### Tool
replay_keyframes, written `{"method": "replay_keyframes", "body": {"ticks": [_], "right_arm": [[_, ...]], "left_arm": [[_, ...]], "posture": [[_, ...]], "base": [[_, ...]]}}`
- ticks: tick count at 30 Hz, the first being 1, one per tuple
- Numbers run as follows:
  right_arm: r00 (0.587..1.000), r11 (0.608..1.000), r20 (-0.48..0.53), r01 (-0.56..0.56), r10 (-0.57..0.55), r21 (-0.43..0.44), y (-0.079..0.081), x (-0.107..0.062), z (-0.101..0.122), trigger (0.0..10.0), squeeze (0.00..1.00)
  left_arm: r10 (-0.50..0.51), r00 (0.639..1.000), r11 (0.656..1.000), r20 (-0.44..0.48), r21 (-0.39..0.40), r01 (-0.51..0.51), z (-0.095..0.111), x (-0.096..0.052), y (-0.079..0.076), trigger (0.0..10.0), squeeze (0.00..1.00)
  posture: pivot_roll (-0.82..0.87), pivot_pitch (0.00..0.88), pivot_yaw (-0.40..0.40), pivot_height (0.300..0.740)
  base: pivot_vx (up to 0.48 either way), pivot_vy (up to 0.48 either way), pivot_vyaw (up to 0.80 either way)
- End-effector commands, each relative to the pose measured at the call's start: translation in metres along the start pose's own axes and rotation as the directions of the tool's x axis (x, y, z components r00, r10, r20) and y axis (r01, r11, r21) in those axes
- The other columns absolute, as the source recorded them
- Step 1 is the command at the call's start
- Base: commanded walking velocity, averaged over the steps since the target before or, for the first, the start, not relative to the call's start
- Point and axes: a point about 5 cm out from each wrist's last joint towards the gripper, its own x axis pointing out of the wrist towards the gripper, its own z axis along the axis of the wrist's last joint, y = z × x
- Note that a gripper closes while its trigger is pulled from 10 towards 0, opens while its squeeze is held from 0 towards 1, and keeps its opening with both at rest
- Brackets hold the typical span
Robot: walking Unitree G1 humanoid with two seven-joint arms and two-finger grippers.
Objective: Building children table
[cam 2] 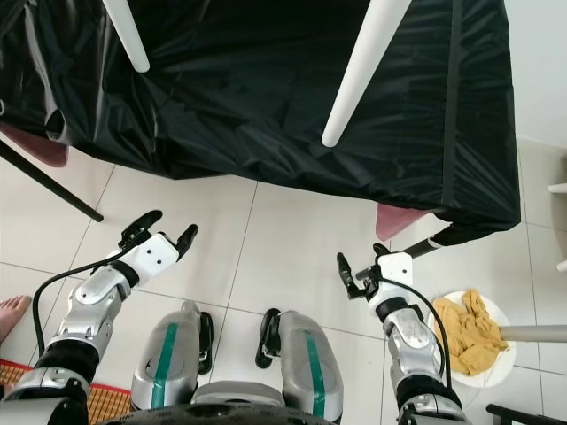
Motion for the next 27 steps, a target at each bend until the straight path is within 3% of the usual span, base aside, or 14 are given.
{"method": "replay_keyframes", "body": {"ticks": [1, 10, 15, 21, 27], "right_arm": [[0.995, 1.000, -0.093, 0.020, -0.018, 0.023, 0.000, -0.003, -0.014, 10.0, 0.00], [0.955, 0.995, -0.295, 0.049, -0.021, 0.088, 0.014, 0.007, -0.032, 10.0, 0.00], [0.903, 0.999, -0.429, 0.018, 0.004, 0.049, 0.022, 0.001, -0.048, 10.0, 0.00], [0.856, 0.999, -0.517, 0.039, -0.020, 0.027, 0.027, -0.005, -0.059, 10.0, 0.00], [0.845, 0.997, -0.533, 0.068, -0.032, 0.047, 0.034, -0.004, -0.061, 10.0, 0.00]], "left_arm": [[0.040, 0.996, 0.999, -0.077, -0.014, -0.041, -0.015, -0.002, 0.000, 10.0, 0.00], [0.114, 0.950, 0.987, -0.292, -0.076, -0.142, -0.042, 0.002, -0.005, 10.0, 0.00], [0.157, 0.895, 0.974, -0.417, -0.085, -0.210, -0.060, -0.008, -0.004, 10.0, 0.00], [0.185, 0.833, 0.963, -0.521, -0.073, -0.260, -0.081, -0.025, -0.006, 10.0, 0.00], [0.179, 0.818, 0.969, -0.546, -0.047, -0.243, -0.086, -0.030, -0.010, 10.0, 0.00]], "posture": [[0.05, 0.084, -0.039, 0.740], [0.06, 0.088, -0.041, 0.740], [0.08, 0.060, -0.040, 0.740], [0.05, 0.000, -0.001, 0.740], [0.03, 0.000, 0.023, 0.740]], "base": [[0.000, 0.000, 0.00], [0.000, 0.000, 0.00], [0.000, 0.000, 0.00], [0.000, 0.000, 0.00], [0.000, 0.000, 0.00]]}}
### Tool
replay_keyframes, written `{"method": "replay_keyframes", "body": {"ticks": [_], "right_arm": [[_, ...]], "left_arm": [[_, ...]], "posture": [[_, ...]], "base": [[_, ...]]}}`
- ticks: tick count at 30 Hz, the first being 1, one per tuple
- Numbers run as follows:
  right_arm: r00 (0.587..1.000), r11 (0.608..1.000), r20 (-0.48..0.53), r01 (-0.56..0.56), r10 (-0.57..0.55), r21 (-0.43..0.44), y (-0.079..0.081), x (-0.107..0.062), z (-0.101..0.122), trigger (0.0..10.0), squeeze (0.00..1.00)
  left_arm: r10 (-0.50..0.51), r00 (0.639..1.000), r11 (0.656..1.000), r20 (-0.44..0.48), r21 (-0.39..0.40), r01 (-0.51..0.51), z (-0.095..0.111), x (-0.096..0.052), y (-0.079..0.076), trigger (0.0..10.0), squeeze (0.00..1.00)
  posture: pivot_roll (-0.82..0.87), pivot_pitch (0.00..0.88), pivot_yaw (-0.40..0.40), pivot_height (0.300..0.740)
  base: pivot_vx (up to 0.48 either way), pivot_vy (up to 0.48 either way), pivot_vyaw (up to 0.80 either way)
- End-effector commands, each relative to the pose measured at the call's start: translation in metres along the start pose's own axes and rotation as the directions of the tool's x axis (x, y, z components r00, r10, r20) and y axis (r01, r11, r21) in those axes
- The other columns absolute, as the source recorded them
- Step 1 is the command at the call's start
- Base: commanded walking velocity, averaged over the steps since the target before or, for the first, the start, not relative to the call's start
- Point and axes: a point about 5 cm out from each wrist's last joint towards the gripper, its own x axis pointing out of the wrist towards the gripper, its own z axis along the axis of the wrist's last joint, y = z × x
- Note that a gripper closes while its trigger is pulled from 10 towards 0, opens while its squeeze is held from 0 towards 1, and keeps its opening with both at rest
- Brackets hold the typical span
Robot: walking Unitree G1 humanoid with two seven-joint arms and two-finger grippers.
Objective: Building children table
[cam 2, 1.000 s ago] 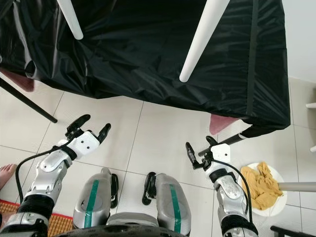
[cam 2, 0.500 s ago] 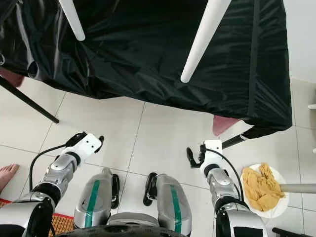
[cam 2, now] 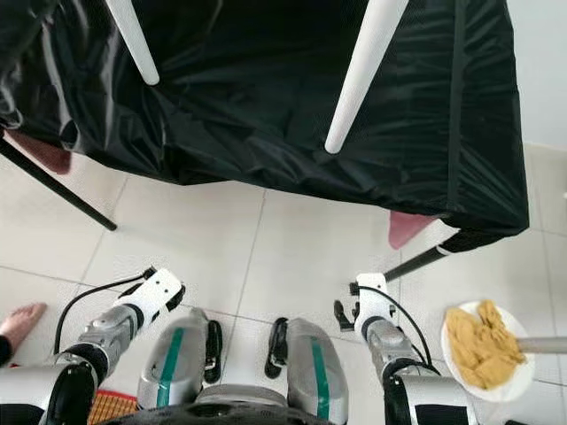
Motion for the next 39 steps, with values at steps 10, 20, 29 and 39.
{"method": "replay_keyframes", "body": {"ticks": [10, 20, 29, 39], "right_arm": [[0.998, 0.999, -0.054, 0.022, -0.021, 0.026, 0.014, 0.001, -0.008, 10.0, 0.00], [0.995, 1.000, -0.096, -0.018, 0.020, 0.018, 0.022, -0.001, -0.017, 10.0, 0.00], [0.995, 0.999, -0.088, -0.042, 0.041, -0.010, 0.024, 0.002, -0.010, 10.0, 0.00], [0.994, 0.997, -0.092, -0.064, 0.061, -0.033, 0.024, 0.003, -0.009, 10.0, 0.00]], "left_arm": [[0.108, 0.993, 0.993, -0.050, 0.047, -0.105, -0.004, 0.003, -0.004, 10.0, 0.00], [0.088, 0.995, 0.994, -0.051, 0.063, -0.085, -0.002, 0.004, -0.008, 10.0, 0.00], [0.094, 0.992, 0.994, -0.087, 0.060, -0.089, -0.014, 0.002, -0.013, 10.0, 0.00], [0.090, 0.992, 0.993, -0.090, 0.085, -0.083, -0.016, 0.002, -0.015, 10.0, 0.00]], "posture": [[-0.01, 0.000, 0.090, 0.740], [0.03, 0.000, 0.028, 0.740], [0.05, 0.000, 0.008, 0.740], [0.07, 0.000, -0.004, 0.740]], "base": [[0.000, 0.000, 0.00], [0.000, 0.000, 0.00], [0.000, 0.000, 0.00], [0.000, 0.000, 0.00]]}}
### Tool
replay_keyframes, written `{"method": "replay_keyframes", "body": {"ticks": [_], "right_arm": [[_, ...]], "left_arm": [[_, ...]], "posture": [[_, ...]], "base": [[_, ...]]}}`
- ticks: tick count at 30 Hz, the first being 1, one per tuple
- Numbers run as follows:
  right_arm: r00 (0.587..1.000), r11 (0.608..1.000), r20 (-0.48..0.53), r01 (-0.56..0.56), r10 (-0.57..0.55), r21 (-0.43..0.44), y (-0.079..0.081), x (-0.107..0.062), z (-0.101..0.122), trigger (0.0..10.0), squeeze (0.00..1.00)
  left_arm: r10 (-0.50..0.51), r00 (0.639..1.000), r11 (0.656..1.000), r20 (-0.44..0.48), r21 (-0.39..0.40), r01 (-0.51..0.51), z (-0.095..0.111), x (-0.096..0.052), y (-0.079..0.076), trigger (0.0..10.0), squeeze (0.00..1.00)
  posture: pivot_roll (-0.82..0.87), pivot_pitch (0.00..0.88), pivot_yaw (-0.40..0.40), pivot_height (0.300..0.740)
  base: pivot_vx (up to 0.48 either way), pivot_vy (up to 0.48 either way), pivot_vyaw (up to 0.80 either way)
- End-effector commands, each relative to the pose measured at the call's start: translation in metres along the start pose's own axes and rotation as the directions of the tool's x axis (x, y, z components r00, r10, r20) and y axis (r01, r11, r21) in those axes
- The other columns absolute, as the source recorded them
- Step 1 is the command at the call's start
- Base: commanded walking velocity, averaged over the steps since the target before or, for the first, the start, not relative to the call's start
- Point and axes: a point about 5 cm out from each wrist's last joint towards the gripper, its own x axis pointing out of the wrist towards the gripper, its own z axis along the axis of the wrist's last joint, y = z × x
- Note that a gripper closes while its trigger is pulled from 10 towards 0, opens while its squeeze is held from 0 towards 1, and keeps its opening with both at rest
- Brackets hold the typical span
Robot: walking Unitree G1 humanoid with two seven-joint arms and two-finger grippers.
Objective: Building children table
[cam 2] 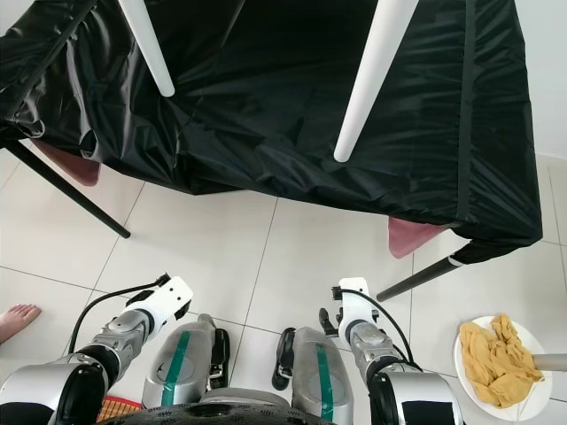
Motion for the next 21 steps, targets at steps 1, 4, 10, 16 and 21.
{"method": "replay_keyframes", "body": {"ticks": [1, 4, 10, 16, 21], "right_arm": [[1.000, 1.000, -0.023, -0.015, 0.015, -0.004, 0.0034, -0.0002, -0.0037, 10.0, 0.00], [0.999, 1.000, -0.031, -0.017, 0.016, -0.013, 0.0028, -0.0007, -0.0054, 10.0, 0.00], [0.999, 1.000, -0.033, -0.015, 0.014, -0.012, 0.0020, -0.0009, -0.0058, 10.0, 0.00], [0.999, 1.000, -0.033, -0.018, 0.017, -0.009, 0.0036, -0.0008, -0.0062, 10.0, 0.00], [0.999, 1.000, -0.036, -0.022, 0.021, -0.010, 0.0049, -0.0008, -0.0069, 10.0, 0.00]], "left_arm": [[0.027, 0.999, 0.999, -0.035, 0.019, -0.027, -0.0089, -0.0019, 0.0005, 10.0, 0.00], [0.035, 0.999, 0.999, -0.038, 0.015, -0.035, -0.0103, -0.0025, 0.0022, 10.0, 0.00], [0.038, 0.998, 0.999, -0.043, 0.015, -0.037, -0.0124, -0.0033, 0.0031, 10.0, 0.00], [0.036, 0.998, 0.999, -0.046, 0.020, -0.035, -0.0130, -0.0032, 0.0020, 10.0, 0.00], [0.034, 0.999, 0.999, -0.040, 0.015, -0.033, -0.0111, -0.0026, 0.0011, 10.0, 0.00]], "posture": [[0.07, 0.000, -0.004, 0.740], [0.07, 0.000, -0.004, 0.740], [0.06, 0.000, 0.002, 0.740], [0.06, 0.001, 0.002, 0.740], [0.06, 0.006, -0.002, 0.740]], "base": [[0.000, 0.000, 0.00], [0.000, 0.000, 0.00], [0.000, 0.000, 0.00], [0.000, 0.000, 0.00], [0.000, 0.000, 0.00]]}}
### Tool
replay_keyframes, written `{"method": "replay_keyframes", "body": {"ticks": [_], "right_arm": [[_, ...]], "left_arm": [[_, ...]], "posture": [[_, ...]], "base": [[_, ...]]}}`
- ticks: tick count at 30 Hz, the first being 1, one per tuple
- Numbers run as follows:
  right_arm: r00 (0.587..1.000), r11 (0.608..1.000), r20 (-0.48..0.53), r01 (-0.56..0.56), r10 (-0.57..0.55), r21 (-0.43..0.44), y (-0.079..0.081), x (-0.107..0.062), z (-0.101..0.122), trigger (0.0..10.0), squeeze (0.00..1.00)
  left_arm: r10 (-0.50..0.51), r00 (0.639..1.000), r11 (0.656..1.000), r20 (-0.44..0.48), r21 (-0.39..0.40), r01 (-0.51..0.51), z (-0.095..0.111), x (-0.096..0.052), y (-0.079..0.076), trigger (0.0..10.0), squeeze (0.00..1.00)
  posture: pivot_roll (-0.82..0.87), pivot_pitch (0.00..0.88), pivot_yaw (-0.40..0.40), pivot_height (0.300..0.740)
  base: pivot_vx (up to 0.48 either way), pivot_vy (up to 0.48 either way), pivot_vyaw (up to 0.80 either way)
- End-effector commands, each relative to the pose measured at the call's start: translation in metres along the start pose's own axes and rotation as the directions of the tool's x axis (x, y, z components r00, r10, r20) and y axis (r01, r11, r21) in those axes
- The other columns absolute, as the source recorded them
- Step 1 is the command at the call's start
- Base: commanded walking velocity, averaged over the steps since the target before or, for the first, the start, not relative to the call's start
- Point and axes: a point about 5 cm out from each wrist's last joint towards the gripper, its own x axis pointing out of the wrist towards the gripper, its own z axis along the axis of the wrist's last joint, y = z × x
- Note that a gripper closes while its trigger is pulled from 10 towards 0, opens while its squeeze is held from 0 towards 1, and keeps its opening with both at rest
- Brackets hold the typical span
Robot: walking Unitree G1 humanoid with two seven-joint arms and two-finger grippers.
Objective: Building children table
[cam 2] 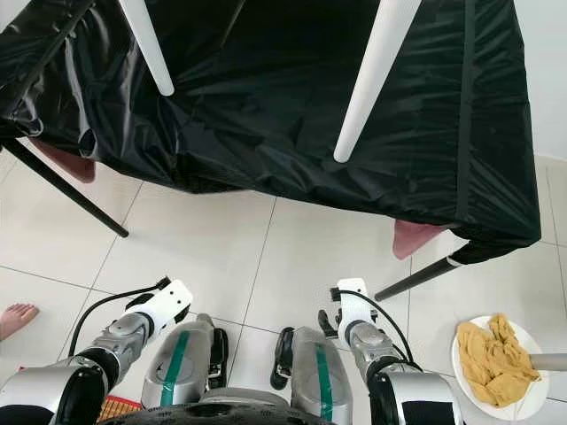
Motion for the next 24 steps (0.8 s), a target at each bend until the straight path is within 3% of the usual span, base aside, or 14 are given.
{"method": "replay_keyframes", "body": {"ticks": [1, 24], "right_arm": [[1.000, 1.000, -0.026, -0.015, 0.015, 0.002, 0.0046, -0.0006, -0.0059, 10.0, 0.00], [0.999, 1.000, -0.037, -0.006, 0.005, -0.012, -0.0005, -0.0020, -0.0085, 10.0, 0.00]], "left_arm": [[0.034, 0.999, 0.999, -0.028, 0.009, -0.034, -0.0062, -0.0011, 0.0008, 10.0, 0.00], [0.025, 0.999, 1.000, -0.034, 0.008, -0.024, -0.0074, -0.0007, -0.0044, 10.0, 0.00]], "posture": [[0.06, 0.006, -0.002, 0.740], [0.06, 0.001, -0.013, 0.740]], "base": [[0.000, 0.000, 0.00], [0.000, 0.000, 0.00]]}}
